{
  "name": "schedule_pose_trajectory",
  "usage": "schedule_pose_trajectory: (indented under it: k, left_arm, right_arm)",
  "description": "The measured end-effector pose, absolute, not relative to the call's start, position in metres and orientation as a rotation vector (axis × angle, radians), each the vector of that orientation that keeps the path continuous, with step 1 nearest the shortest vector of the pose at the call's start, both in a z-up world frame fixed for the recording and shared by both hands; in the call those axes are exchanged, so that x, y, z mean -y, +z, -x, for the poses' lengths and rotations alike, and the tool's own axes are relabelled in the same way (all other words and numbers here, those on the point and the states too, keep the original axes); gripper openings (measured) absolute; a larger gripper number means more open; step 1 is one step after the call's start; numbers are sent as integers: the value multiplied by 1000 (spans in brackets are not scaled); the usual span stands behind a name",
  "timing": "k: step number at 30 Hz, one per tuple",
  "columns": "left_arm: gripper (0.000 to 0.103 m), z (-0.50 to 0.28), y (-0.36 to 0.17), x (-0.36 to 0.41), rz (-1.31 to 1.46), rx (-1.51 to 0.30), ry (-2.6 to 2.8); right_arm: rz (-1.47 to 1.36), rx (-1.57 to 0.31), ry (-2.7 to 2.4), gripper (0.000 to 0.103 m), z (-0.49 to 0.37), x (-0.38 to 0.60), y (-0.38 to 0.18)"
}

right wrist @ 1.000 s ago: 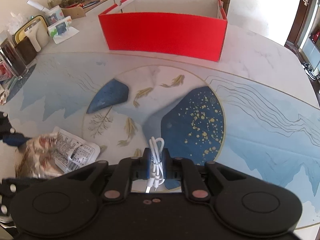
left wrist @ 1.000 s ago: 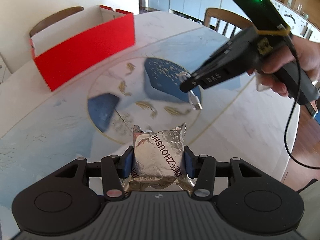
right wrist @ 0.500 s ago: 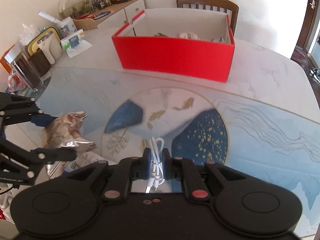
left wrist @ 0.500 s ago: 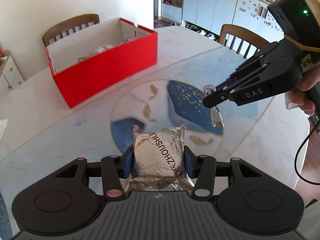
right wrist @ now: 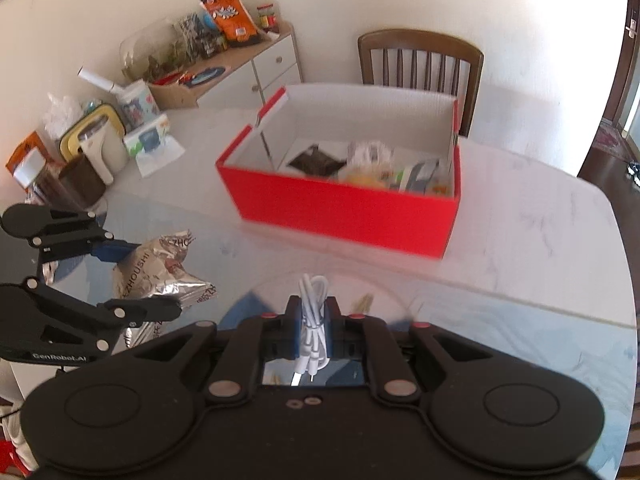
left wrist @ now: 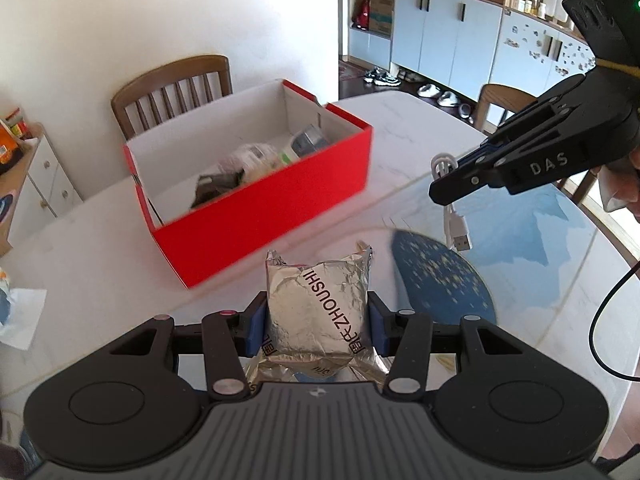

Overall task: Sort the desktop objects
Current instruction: 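Carry the foil pack and white cable with both tools over the red box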

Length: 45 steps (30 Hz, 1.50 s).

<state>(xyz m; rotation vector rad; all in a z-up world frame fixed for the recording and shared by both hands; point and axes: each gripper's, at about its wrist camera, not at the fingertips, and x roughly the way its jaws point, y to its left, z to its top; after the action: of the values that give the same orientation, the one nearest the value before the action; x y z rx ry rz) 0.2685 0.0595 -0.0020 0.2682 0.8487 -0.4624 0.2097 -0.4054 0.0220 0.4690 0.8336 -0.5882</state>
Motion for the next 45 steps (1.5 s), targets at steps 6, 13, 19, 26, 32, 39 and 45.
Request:
schedule_pose_trajectory:
  k: [6, 13, 19, 26, 32, 39, 45]
  left_arm:
    - [49, -302, 8, -61, -258, -856, -436]
    - [48, -341, 20, -65, -246, -855, -408]
    - [49, -377, 26, -65, -261, -844, -379]
    - [49, -413, 32, -64, -268, -833, -364]
    - [49, -444, 27, -62, -256, -840, -356]
    - [49, -480, 10, -54, -293, -846, -330]
    - [49, -506, -8, -52, -292, -874, -297]
  right_arm:
    - [-446, -842, -585, 10, -224, 427, 31]
    - [-414, -837, -583, 10, -239, 449, 45]
    - [-392, -819, -589, 10, -252, 470, 53]
    - [-379, -812, -593, 10, -269, 494, 53]
    - [-371, -813, -600, 10, -282, 515, 45]
    - [-380, -839, -621, 10, -293, 536, 30]
    - [-388, -862, -623, 10, -300, 549, 15]
